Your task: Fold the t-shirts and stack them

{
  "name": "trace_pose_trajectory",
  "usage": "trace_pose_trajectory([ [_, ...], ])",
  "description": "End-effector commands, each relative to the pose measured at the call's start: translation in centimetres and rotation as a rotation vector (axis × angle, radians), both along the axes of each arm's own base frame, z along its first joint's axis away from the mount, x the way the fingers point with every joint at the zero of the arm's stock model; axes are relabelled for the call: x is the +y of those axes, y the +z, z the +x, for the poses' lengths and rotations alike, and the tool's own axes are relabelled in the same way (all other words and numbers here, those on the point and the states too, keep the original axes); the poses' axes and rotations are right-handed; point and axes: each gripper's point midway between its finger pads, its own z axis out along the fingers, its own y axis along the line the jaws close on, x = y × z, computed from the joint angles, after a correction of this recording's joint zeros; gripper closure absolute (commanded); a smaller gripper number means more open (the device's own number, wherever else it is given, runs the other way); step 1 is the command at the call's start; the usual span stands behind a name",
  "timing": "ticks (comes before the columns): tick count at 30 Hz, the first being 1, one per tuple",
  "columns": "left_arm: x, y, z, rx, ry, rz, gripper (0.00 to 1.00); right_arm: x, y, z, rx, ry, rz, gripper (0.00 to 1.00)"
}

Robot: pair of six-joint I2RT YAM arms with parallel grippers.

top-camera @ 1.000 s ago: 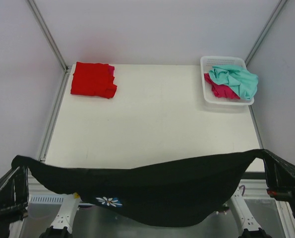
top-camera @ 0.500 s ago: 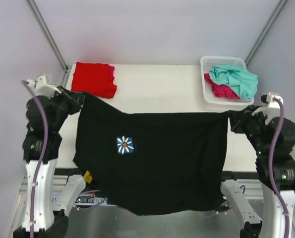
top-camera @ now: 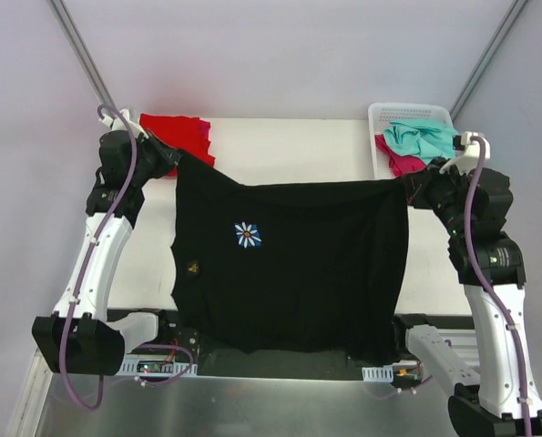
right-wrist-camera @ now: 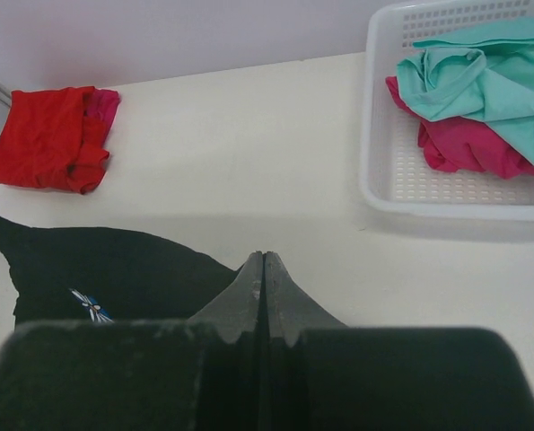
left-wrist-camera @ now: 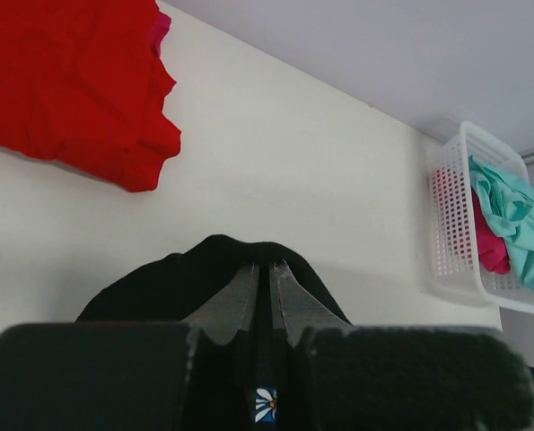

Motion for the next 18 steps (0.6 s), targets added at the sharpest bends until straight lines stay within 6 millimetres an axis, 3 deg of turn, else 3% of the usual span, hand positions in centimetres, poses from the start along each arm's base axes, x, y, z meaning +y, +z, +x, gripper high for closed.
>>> trace_pose_trajectory([
  [1, -0.7, 5.8, 2.2, -0.197, -0.033, 0.030, 1.00, 1.1, 1.3, 2.4, -0.072, 0.000, -0.010, 0.99],
  [3, -0.7, 6.0, 2.7, -0.202, -0.030, 0.037, 1.00, 0.8, 1.1, 3.2, -0.081, -0.044, -0.037, 0.99],
  [8, -0.9, 6.9, 4.3, -0.212, -0.024, 0.035, 1.00, 2.5, 0.3, 5.6, -0.059, -0.026, -0.094, 0.99],
  [9, -1.2, 8.2, 4.7, -0.239, -0.035, 0.037, 1.00, 2.6, 1.1, 5.9, -0.071, -0.030, -0.095, 0.99],
  [14, -1.9, 9.2, 7.5, -0.242, -0.065, 0.042, 1.00, 3.4, 0.6, 9.1, -0.015, -0.034, -0.134, 0.99],
  [15, -2.1, 10.5, 7.9, -0.262, -0.075, 0.042, 1.00, 3.3, 0.6, 9.6, -0.011, -0.043, -0.150, 0.99],
  [16, -2.3, 9.8, 8.8, -0.242, -0.085, 0.044, 1.00, 3.2, 1.9, 10.0, -0.034, -0.051, -0.149, 0.99],
  [18, -2.6, 10.7, 9.7, -0.253, -0.100, 0.042, 1.00, 3.4, 1.0, 11.5, -0.004, -0.054, -0.183, 0.99],
])
